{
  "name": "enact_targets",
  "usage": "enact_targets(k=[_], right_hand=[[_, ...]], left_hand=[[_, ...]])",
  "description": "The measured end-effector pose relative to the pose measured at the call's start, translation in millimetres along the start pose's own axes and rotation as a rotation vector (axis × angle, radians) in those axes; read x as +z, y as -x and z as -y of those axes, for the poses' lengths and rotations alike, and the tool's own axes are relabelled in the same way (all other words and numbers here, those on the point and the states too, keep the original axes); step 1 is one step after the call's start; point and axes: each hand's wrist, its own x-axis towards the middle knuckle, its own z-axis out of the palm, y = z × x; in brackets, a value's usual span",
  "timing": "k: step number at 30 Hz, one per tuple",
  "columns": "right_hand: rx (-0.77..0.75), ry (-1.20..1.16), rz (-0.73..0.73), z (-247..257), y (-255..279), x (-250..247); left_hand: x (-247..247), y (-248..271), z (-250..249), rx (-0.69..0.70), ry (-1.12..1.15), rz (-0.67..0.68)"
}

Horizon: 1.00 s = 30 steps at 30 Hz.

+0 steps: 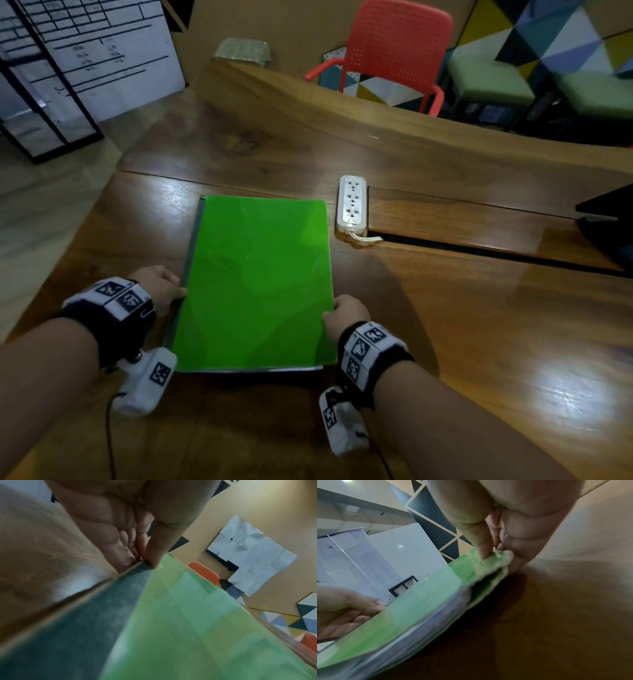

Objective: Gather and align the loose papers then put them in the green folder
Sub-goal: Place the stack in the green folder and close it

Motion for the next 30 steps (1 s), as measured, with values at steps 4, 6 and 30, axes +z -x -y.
enact_targets(k=[4, 6, 30], right_hand=[[0.029, 0.007, -0.013, 32.2, -23.8, -5.1], [0.017, -0.068, -0.054, 43.1, -31.2, -11.9], [-0.143, -0.02, -0.175, 42.8, -31.7, -20.9]], left_hand=[[-8.7, -23.2, -21.1, 0.031, -0.097, 0.013], [-10.0, -34.8, -32.5, 0.054, -0.103, 0.005], [24.0, -51.8, -41.3, 0.393, -0.687, 0.115]])
